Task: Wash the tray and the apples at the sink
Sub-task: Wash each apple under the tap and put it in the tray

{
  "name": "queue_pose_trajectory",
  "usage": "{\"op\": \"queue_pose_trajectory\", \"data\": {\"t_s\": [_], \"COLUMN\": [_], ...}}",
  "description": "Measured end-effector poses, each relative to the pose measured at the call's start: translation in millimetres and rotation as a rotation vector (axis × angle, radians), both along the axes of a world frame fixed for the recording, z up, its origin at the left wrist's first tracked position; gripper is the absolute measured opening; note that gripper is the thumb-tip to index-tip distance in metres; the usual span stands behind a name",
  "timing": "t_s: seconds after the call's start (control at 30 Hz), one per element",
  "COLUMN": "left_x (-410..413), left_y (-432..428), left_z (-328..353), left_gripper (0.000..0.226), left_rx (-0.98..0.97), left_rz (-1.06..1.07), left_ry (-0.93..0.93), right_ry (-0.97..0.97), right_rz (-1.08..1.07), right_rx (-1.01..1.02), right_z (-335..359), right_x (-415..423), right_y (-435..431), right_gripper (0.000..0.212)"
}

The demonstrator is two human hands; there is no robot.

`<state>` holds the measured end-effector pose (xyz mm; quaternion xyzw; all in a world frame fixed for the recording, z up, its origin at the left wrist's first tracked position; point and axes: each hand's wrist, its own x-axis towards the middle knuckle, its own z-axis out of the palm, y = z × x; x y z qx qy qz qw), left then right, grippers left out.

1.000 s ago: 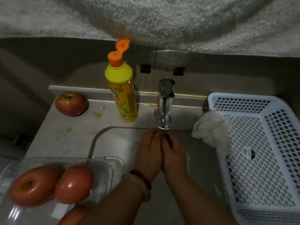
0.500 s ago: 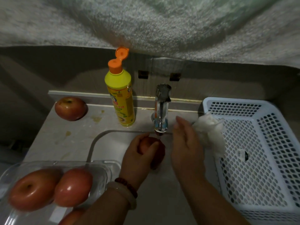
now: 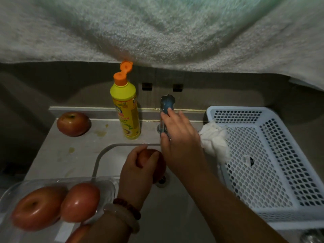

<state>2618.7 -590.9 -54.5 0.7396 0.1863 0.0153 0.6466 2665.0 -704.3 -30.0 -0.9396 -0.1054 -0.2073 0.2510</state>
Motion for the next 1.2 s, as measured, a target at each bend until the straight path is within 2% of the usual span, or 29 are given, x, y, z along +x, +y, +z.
{"op": "queue_pose_trajectory", "data": {"t_s": [0.13, 0.33, 0.47, 0.53, 0.63, 0.7, 0.77, 0.87, 1.03, 1.1, 1.2], "left_x": [-6, -16, -22, -25, -30, -32, -35, -38, -40, -40, -41], "left_y": [-1, -2, -3, -5, -8, -8, -7, -5, -2, -3, -5], "left_z": [4, 6, 11, 14, 17, 19, 22, 25, 27, 28, 28], "left_gripper": [0.029, 0.029, 0.031, 0.030, 0.026, 0.025, 0.030, 0.036, 0.034, 0.033, 0.035], "left_rx": [0.000, 0.007, -0.016, -0.056, -0.098, -0.117, -0.126, -0.114, -0.105, -0.110, -0.107], "left_rz": [-0.039, -0.078, -0.090, -0.087, -0.071, -0.063, -0.058, -0.049, -0.041, -0.043, -0.043], "left_ry": [0.002, 0.005, 0.012, 0.006, -0.012, -0.014, -0.003, 0.016, 0.008, 0.013, 0.013], "right_ry": [-0.008, 0.284, 0.211, 0.208, 0.460, 0.566, 0.641, 0.725, 0.650, 0.606, 0.444], "right_rz": [-0.031, -0.072, -0.201, -0.257, -0.317, -0.343, -0.358, -0.363, -0.360, -0.379, -0.397], "right_rx": [0.059, 0.178, 0.006, -0.095, -0.216, -0.234, -0.192, -0.170, -0.154, -0.068, 0.123], "right_z": [4, -12, -14, -2, 14, 15, 10, 0, -7, -7, -5], "right_x": [-11, -59, -68, -66, -48, -29, -14, -5, -9, -10, -11], "right_y": [0, -20, -46, -55, -67, -73, -77, -79, -82, -82, -84], "right_gripper": [0.054, 0.058, 0.049, 0.055, 0.079, 0.087, 0.088, 0.078, 0.066, 0.059, 0.050]}}
